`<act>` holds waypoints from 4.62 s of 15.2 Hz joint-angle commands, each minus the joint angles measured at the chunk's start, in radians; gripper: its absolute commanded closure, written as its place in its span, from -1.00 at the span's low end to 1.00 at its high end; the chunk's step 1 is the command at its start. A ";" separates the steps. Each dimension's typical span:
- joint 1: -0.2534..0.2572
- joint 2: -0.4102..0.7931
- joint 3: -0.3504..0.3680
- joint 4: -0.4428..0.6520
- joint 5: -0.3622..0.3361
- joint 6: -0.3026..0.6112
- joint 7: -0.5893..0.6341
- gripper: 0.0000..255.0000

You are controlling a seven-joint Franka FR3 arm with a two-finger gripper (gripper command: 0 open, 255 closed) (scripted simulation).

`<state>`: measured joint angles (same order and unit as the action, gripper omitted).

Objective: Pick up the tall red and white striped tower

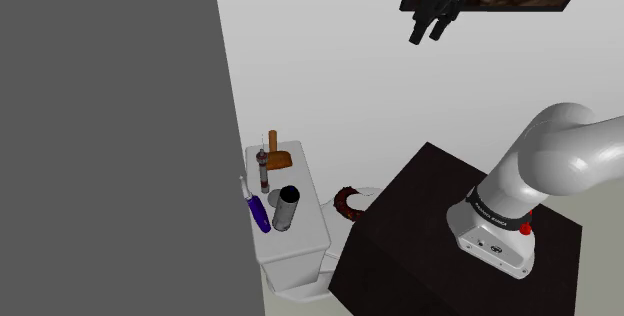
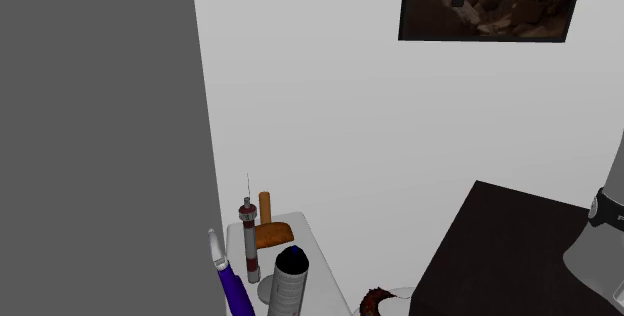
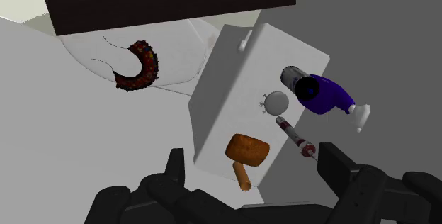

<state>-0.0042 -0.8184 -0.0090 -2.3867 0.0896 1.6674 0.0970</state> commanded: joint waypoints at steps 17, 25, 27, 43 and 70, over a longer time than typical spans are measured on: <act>0.089 0.388 0.108 -0.154 0.126 0.600 0.012 -1.00; 0.130 0.691 0.156 -0.082 0.170 0.864 0.005 -1.00; 0.139 0.771 0.167 -0.050 0.175 0.919 0.005 -1.00; 0.234 1.362 0.186 0.358 0.120 1.165 0.049 -1.00; 0.235 1.357 0.185 0.357 0.120 1.161 0.049 1.00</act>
<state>0.2309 0.5512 0.1762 -2.0257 0.2091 2.8372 0.1450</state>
